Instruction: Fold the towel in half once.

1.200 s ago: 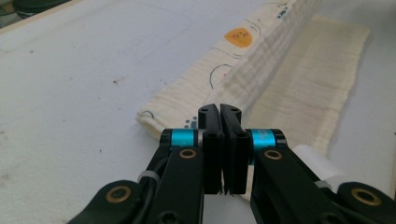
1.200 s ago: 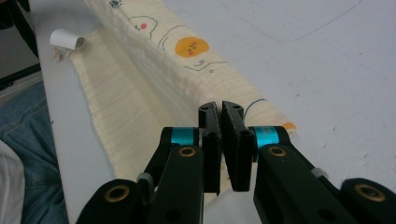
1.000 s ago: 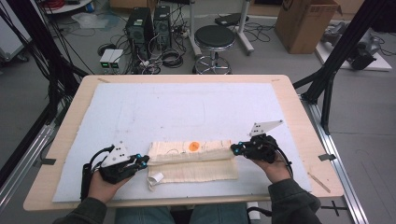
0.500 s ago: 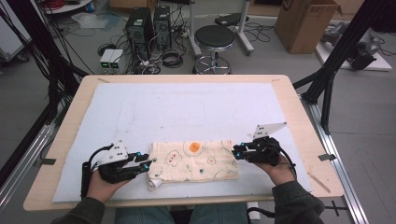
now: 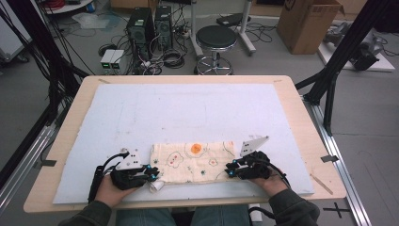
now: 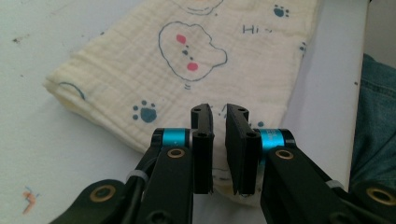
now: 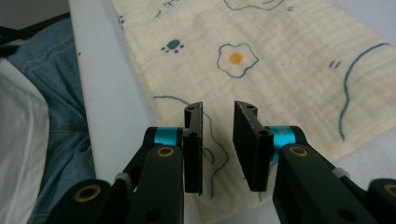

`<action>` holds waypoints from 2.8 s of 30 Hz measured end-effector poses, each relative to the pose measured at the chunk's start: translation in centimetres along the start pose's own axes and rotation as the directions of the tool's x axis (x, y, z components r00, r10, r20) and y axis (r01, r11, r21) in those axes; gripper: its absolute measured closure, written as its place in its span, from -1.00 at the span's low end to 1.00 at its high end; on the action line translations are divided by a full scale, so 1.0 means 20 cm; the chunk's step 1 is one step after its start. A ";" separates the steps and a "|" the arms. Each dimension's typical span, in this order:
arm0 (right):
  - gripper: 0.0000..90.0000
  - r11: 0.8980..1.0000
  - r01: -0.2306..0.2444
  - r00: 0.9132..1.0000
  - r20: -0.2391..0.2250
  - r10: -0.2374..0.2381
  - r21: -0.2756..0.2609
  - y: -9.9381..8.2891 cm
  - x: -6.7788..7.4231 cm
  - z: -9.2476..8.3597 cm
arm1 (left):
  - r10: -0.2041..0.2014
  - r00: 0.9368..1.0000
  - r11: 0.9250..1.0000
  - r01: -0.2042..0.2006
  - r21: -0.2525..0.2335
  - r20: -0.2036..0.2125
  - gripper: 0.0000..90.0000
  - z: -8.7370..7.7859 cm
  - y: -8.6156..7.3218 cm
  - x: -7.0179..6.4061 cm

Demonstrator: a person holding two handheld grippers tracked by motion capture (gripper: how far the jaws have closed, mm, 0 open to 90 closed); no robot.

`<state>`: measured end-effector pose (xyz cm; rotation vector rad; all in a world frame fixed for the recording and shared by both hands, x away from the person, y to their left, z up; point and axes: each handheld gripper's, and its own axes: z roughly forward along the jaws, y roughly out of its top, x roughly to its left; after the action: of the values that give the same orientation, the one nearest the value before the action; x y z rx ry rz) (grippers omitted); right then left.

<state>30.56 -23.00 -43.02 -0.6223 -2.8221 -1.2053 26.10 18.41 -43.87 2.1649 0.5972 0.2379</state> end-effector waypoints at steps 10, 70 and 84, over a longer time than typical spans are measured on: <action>0.63 0.999 0.026 1.000 -0.005 -0.026 0.031 -0.04 0.03 0.00 | 0.027 1.000 1.000 -0.027 0.017 0.001 0.75 0.01 -0.02 -0.02; 0.90 0.983 -0.186 0.976 0.118 0.185 -0.001 0.11 -0.41 0.04 | -0.205 0.969 0.979 0.206 -0.005 -0.142 0.92 0.16 0.15 0.39; 0.30 0.975 -0.156 0.977 0.122 0.176 -0.161 0.13 -0.36 -0.05 | -0.229 0.970 0.964 0.214 -0.159 -0.082 0.39 0.08 0.18 0.36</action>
<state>37.97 -24.69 -41.76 -0.9637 -2.7321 -1.4042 34.09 18.95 -42.21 1.9326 0.8459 0.2616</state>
